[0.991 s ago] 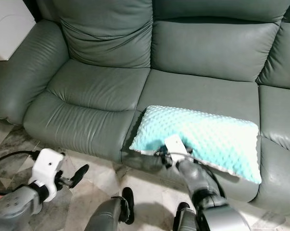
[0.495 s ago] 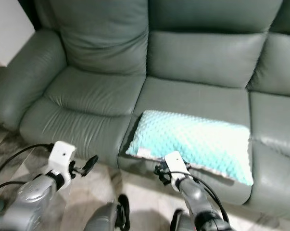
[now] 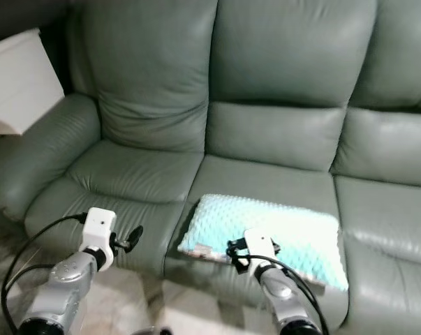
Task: Move the pillow to the sofa
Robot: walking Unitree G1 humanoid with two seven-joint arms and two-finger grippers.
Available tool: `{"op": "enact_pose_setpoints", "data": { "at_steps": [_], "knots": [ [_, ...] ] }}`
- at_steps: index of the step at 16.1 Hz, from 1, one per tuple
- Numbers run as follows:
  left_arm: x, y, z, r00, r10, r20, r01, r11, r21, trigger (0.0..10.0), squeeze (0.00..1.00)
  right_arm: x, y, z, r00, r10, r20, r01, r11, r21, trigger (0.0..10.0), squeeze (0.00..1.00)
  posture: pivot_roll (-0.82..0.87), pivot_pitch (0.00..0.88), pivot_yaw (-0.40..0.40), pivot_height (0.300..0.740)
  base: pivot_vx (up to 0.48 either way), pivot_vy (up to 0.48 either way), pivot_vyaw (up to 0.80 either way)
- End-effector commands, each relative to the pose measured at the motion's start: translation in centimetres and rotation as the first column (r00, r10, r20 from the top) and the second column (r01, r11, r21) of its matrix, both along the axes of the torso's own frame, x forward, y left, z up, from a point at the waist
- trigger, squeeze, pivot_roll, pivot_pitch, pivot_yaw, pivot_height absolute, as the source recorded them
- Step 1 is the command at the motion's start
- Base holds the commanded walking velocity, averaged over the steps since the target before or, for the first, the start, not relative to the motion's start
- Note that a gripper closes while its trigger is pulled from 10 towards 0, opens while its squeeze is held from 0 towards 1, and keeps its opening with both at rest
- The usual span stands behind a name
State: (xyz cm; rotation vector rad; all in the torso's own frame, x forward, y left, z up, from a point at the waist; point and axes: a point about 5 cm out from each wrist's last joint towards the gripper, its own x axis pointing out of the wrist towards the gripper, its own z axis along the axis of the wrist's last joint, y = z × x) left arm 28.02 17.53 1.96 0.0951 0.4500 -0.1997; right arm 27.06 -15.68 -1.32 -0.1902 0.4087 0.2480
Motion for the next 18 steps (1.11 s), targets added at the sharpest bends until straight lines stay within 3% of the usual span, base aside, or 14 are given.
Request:
{"op": "enact_pose_setpoints", "data": {
  "at_steps": [1,3,6,10,13,15,18],
  "knots": [
    [-0.2,1.3,-1.1,0.999,0.031,-0.027,-0.029,0.997,0.071,10.0,0.00,-0.2,-0.1,-0.3,1.000,-0.007,-0.026,0.007,1.000,-0.007,10.0,0.00,-0.05,0.000,0.062,0.740,0.000,0.000,0.00],
    [-0.7,2.8,-2.7,0.991,0.101,-0.093,-0.088,0.988,0.129,10.0,0.00,-1.2,-1.6,-1.4,0.996,-0.034,-0.084,0.028,0.997,-0.076,10.0,0.00,-0.06,0.000,0.051,0.740,0.000,0.000,0.00],
    [-3.2,5.0,-5.3,0.929,0.271,-0.254,-0.262,0.963,0.067,10.0,0.00,-4.0,-3.6,-3.6,0.961,-0.137,-0.239,0.120,0.989,-0.083,10.0,0.00,-0.08,0.000,0.041,0.740,0.000,0.000,0.00],
    [-4.6,4.3,-6.9,0.875,0.329,-0.354,-0.336,0.941,0.042,10.0,0.00,-5.6,-4.3,-5.0,0.906,-0.217,-0.364,0.195,0.976,-0.097,10.0,0.00,-0.08,0.000,0.034,0.740,0.000,0.000,0.00],
    [-6.2,3.4,-8.2,0.863,0.260,-0.433,-0.249,0.965,0.083,10.0,0.00,-5.9,-4.9,-5.3,0.870,-0.240,-0.431,0.229,0.970,-0.078,10.0,0.00,-0.08,0.000,0.032,0.740,0.000,0.000,0.00],
    [-7.0,4.0,-8.5,0.851,0.276,-0.447,-0.257,0.961,0.104,10.0,0.00,-6.0,-5.3,-5.3,0.859,-0.256,-0.444,0.251,0.965,-0.071,10.0,0.00,-0.09,0.000,0.033,0.740,0.000,0.000,0.00],
    [-8.7,5.1,-9.2,0.831,0.289,-0.474,-0.240,0.957,0.163,10.0,0.00,-7.7,-5.7,-6.1,0.847,-0.217,-0.486,0.172,0.976,-0.135,10.0,0.00,-0.08,0.000,0.017,0.740,0.000,0.000,0.53]
  ]
}}
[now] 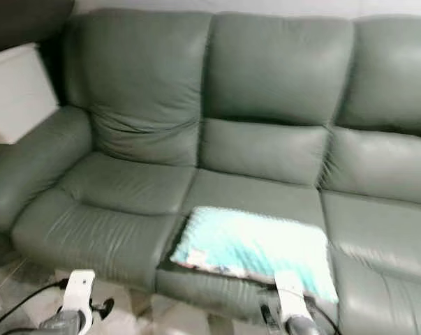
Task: Move the pillow to the sofa
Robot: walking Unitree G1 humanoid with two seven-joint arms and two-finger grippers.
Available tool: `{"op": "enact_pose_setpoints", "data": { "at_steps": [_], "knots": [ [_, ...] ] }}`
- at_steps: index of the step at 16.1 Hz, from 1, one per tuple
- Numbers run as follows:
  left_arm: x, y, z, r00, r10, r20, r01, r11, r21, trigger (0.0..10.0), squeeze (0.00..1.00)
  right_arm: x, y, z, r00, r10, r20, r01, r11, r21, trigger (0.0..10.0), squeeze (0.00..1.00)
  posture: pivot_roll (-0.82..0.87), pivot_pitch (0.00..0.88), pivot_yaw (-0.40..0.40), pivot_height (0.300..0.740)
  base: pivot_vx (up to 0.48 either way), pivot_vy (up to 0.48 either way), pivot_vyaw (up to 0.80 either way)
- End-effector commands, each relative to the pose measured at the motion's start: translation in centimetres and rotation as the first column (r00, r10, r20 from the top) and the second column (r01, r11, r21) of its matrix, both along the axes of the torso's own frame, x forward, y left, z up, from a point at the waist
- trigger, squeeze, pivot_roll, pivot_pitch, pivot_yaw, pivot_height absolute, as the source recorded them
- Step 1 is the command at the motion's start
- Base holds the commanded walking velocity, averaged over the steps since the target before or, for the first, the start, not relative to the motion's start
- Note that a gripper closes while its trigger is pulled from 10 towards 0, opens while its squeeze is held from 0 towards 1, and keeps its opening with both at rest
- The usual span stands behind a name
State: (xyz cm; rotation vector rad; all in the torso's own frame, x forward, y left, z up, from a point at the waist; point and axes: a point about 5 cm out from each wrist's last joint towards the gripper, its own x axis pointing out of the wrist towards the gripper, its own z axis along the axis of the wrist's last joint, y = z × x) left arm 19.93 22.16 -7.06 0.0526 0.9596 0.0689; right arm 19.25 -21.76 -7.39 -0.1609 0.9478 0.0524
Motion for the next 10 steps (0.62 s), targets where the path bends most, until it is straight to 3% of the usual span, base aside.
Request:
{"op": "enact_pose_setpoints", "data": {
  "at_steps": [1,4,8,10],
  "knots": [
    [-0.9,0.6,-0.4,1.000,0.003,-0.030,-0.002,1.000,0.024,10.0,0.00,-0.3,0.3,-0.2,0.999,0.027,-0.026,-0.027,1.000,0.001,10.0,0.00,-0.07,0.000,0.013,0.740,0.000,0.000,0.80],
    [-1.3,0.6,-0.6,0.999,0.016,-0.041,-0.015,1.000,0.022,10.0,0.00,0.1,0.5,-0.1,0.999,0.027,-0.032,-0.027,1.000,-0.004,10.0,0.00,-0.07,0.000,0.010,0.740,0.000,0.000,0.80],
    [-1.3,0.7,-0.5,0.999,-0.032,-0.042,0.035,0.997,0.062,10.0,0.00,1.7,2.9,0.3,0.999,0.051,-0.015,-0.051,0.999,0.007,10.0,0.00,-0.05,0.000,0.003,0.740,0.000,0.000,0.80],
    [-1.3,0.7,-0.5,0.998,-0.045,-0.045,0.048,0.997,0.065,10.0,0.00,0.3,1.9,-0.3,0.999,0.042,-0.034,-0.042,0.999,0.002,10.0,0.00,-0.05,0.000,0.010,0.740,0.000,0.000,0.80]
  ]
}}
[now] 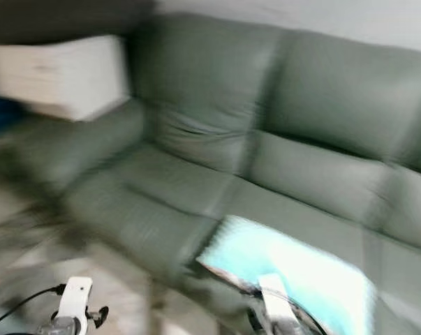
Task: Move the pillow to the sofa
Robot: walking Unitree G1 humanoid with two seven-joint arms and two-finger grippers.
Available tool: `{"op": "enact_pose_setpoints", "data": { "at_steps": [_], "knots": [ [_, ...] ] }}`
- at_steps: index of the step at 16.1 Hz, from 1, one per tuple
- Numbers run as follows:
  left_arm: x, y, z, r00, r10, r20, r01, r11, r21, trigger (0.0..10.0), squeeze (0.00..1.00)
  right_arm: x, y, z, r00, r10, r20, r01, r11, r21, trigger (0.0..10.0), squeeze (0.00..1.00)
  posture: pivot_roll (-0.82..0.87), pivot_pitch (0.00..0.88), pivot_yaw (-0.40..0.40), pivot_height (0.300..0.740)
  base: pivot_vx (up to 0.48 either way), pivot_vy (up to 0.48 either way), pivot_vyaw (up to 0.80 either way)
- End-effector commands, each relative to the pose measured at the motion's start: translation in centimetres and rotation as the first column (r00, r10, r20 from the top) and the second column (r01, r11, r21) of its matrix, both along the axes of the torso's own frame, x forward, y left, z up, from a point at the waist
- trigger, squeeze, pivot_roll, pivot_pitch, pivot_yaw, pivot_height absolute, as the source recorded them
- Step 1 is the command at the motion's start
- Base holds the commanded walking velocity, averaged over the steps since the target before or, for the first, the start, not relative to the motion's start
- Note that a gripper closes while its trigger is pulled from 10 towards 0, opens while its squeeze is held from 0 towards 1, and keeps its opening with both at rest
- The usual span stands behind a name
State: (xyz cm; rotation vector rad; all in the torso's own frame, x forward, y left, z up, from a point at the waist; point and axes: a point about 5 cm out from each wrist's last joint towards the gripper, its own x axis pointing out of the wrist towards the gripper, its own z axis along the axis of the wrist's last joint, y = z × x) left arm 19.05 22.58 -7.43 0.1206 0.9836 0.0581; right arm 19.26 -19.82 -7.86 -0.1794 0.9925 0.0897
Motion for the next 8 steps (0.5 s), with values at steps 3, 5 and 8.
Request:
{"op": "enact_pose_setpoints", "data": {
  "at_steps": [3,5,8],
  "knots": [
    [-0.42,0.50,-0.11,0.999,-0.021,-0.027,0.022,0.999,0.034,10.0,0.00,0.29,0.75,0.05,1.000,0.027,0.012,-0.027,1.000,0.006,10.0,0.00,-0.04,0.000,0.007,0.740,0.000,0.000,0.80],
    [-0.47,0.73,-0.10,0.999,-0.029,-0.040,0.031,0.998,0.052,10.0,0.00,0.29,0.84,0.03,0.999,0.040,0.009,-0.040,0.999,-0.001,10.0,0.00,-0.04,0.000,0.007,0.740,0.000,0.000,0.80],
    [-0.51,0.76,-0.12,0.999,-0.030,-0.045,0.033,0.998,0.059,10.0,0.00,0.18,0.43,0.04,0.999,0.041,0.006,-0.041,0.999,-0.008,10.0,0.00,-0.04,0.000,0.004,0.740,0.000,0.000,0.80]
  ]
}}
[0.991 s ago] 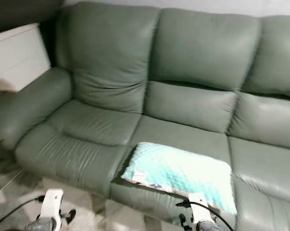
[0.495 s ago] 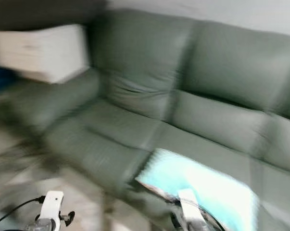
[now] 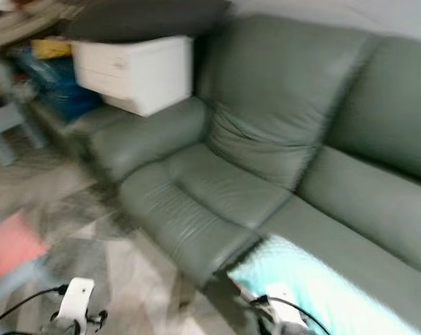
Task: Move the pillow to the sofa
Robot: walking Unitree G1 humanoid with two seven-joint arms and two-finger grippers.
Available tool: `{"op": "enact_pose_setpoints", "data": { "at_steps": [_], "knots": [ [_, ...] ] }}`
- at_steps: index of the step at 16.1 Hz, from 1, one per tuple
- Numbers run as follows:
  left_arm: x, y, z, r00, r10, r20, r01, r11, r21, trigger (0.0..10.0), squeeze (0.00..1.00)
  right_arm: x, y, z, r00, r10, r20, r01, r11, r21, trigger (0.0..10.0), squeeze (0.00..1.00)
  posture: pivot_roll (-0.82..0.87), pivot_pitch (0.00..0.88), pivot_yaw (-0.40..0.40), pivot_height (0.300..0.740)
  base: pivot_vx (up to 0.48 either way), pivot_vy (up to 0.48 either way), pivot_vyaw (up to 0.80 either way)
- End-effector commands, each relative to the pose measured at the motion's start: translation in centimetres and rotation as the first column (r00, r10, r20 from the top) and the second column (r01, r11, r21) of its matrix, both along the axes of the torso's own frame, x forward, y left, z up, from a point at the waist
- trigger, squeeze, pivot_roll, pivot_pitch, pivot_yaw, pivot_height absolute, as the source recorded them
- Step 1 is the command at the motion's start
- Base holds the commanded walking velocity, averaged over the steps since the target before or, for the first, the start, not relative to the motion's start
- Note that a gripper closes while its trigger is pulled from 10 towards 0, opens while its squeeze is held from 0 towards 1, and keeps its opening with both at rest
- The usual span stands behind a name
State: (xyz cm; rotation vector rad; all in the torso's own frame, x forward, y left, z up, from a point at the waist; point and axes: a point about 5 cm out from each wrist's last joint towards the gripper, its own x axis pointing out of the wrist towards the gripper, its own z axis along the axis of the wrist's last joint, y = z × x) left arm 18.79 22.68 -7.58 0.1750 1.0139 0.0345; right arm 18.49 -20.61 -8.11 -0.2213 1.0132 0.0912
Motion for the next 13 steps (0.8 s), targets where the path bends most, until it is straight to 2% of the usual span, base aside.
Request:
{"op": "enact_pose_setpoints", "data": {
  "at_steps": [1,3,8,13],
  "knots": [
    [-0.22,0.63,0.03,1.000,0.012,-0.007,-0.012,1.000,0.023,10.0,0.00,0.96,1.22,0.30,0.999,0.022,0.027,-0.023,0.999,0.028,10.0,0.00,-0.04,0.000,0.004,0.740,0.000,0.000,0.80],
    [-0.11,0.30,0.02,1.000,0.022,0.005,-0.022,1.000,0.004,10.0,0.00,0.91,1.36,0.25,0.999,0.027,0.025,-0.027,0.999,0.026,10.0,0.00,-0.03,0.000,-0.001,0.740,0.000,0.000,0.80],
    [-0.56,0.47,-0.18,0.999,0.043,-0.012,-0.043,0.999,0.012,10.0,0.00,0.48,2.10,-0.07,0.999,0.038,0.014,-0.038,0.999,0.029,10.0,0.00,-0.03,0.000,0.003,0.740,0.000,0.000,0.80],
    [-1.05,0.82,-0.33,0.998,0.055,-0.023,-0.055,0.998,0.013,10.0,0.00,0.63,1.66,0.06,1.000,0.023,0.018,-0.024,0.999,0.026,10.0,0.00,-0.03,0.000,0.010,0.740,0.000,0.000,0.80]
  ]
}}
